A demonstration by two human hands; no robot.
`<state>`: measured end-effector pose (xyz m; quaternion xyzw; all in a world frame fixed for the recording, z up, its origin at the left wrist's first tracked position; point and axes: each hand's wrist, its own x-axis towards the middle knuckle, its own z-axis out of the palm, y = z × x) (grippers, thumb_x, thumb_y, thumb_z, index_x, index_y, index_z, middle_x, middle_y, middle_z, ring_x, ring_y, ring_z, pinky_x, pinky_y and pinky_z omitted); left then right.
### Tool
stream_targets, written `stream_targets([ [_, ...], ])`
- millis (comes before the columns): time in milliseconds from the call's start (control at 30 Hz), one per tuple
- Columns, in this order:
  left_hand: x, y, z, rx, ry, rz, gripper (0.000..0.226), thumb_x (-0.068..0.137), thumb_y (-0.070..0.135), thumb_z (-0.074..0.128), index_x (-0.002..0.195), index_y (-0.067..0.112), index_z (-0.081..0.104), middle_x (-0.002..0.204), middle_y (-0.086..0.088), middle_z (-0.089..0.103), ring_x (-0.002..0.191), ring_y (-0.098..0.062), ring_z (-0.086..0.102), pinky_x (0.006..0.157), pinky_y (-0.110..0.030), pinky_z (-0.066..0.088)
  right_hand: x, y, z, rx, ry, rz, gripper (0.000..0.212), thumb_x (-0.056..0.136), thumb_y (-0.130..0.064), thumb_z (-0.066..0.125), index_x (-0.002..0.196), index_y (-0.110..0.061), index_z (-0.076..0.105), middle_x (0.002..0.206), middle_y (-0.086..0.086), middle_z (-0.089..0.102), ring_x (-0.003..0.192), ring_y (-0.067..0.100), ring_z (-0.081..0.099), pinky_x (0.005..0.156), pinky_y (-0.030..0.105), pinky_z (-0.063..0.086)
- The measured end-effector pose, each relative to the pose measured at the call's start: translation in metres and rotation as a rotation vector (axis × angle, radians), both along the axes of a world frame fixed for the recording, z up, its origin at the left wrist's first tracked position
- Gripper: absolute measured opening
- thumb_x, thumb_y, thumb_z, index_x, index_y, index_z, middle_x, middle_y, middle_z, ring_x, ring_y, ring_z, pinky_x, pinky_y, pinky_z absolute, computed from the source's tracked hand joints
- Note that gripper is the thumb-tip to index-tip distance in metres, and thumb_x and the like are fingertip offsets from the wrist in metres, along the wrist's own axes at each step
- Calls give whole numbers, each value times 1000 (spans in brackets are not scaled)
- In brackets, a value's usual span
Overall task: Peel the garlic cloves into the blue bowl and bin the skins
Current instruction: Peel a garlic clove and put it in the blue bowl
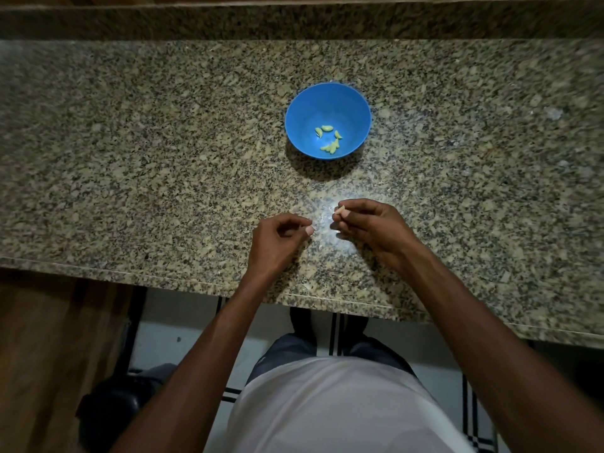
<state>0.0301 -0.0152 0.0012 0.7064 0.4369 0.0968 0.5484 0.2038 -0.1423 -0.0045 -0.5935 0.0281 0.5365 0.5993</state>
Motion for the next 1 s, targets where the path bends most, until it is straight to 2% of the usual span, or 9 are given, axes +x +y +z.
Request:
stream_targets([
  [133,0,-1,-1,0,-5,9,11,90,20,81,101,20,81,95,6,80,91,-12,76,89,-42,63,10,1,7,-10,-40,22,17,95,1,71,111,-3,76,97,17,78,90,27,74,99,48,59],
  [233,8,-1,4,36,-57,-3,10,92,15,79,101,18,81,97,6,79,92,-12,75,88,-42,63,9,1,12,13,-117,57,15,94,0,74,108,-2,76,100,18,79,97,28,75,86,35,63],
  [300,17,-2,10,82,-90,-36,11,91,16,79,102,16,81,99,7,79,92,-10,74,86,-40,63,3,1,14,29,-157,83,15,92,-3,77,108,-1,76,99,19,79,96,28,77,81,32,63],
  [533,27,-3,12,233,-85,-75,17,85,17,85,101,14,80,95,6,76,81,-5,70,72,-27,61,-12,5,17,55,-145,70,23,92,-8,79,112,2,75,100,18,80,90,20,76,86,34,60],
  [633,26,-1,11,249,-66,-107,14,89,18,82,102,15,80,98,6,76,86,-6,72,76,-33,64,-12,6,16,43,-160,70,24,91,-8,80,112,2,75,101,19,80,89,21,76,86,35,61],
  [733,24,3,9,260,-38,-132,11,92,18,79,102,14,80,97,5,76,87,-7,73,79,-37,64,-13,6,15,43,-204,70,21,91,-6,80,110,3,75,96,18,79,82,19,75,78,31,62],
  [867,22,5,11,267,-20,-144,12,93,18,78,103,14,80,96,5,77,84,-7,73,77,-35,64,-14,5,16,50,-281,87,20,91,-7,80,108,2,76,96,19,79,80,18,75,77,30,63],
  [1000,19,8,12,154,-22,-118,12,94,21,77,103,15,79,92,5,78,84,-10,74,78,-32,63,-13,4,15,68,-372,151,15,93,-6,78,108,-1,78,95,16,79,81,18,75,75,29,62],
])
